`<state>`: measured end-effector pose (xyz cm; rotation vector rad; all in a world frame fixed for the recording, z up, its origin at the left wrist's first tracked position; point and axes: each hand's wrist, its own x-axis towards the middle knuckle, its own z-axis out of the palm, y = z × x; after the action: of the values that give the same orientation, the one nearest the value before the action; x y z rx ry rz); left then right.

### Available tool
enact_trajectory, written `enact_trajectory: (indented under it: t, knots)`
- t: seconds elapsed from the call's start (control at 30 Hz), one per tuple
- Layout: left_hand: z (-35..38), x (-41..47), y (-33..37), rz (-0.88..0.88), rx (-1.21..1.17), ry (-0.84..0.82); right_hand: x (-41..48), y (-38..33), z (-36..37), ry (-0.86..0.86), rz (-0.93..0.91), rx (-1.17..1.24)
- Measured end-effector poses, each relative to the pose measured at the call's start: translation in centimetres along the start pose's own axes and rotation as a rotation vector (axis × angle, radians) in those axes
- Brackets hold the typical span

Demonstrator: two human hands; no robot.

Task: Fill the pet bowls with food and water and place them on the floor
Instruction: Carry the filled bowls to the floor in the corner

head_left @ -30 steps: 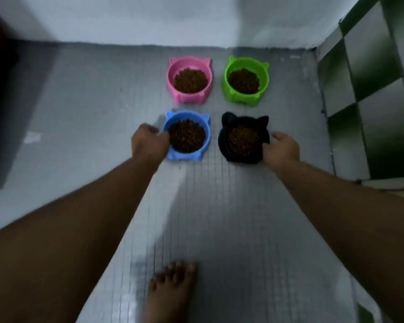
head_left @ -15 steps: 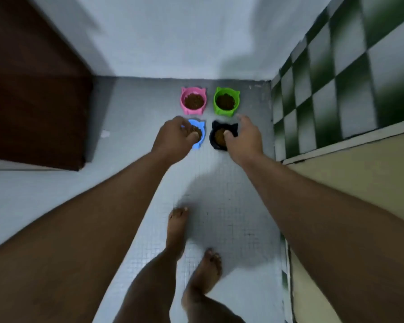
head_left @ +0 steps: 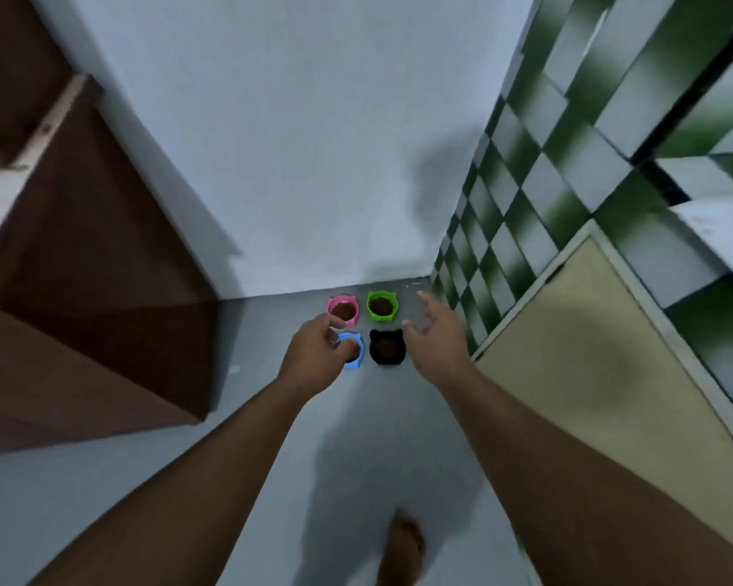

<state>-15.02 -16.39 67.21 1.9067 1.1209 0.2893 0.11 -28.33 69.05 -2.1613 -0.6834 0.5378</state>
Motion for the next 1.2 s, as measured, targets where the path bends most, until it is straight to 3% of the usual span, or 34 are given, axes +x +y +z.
enact_trajectory:
  t: [0.2,0.4,0.73,1.2]
  knots:
    - [-2.1,-9.5,1.1,0.151,-0.022,-0.118,-12.0,-0.4,-2.4,0.152,0.061,0.036]
    - [0.9,-18.2,4.7,0.323,0.044,-0.333,-25.5,3.3,-8.6,0.378,0.178,0.098]
    - [12.1,-34.5,12.2,0.58,0.076,-0.673,-44.0,12.9,-19.2,0.764,0.411,0.14]
    - [30.4,-59.5,17.1,0.629,0.114,-0.996,-67.2,29.9,-32.2,0.97,0.551,0.141]
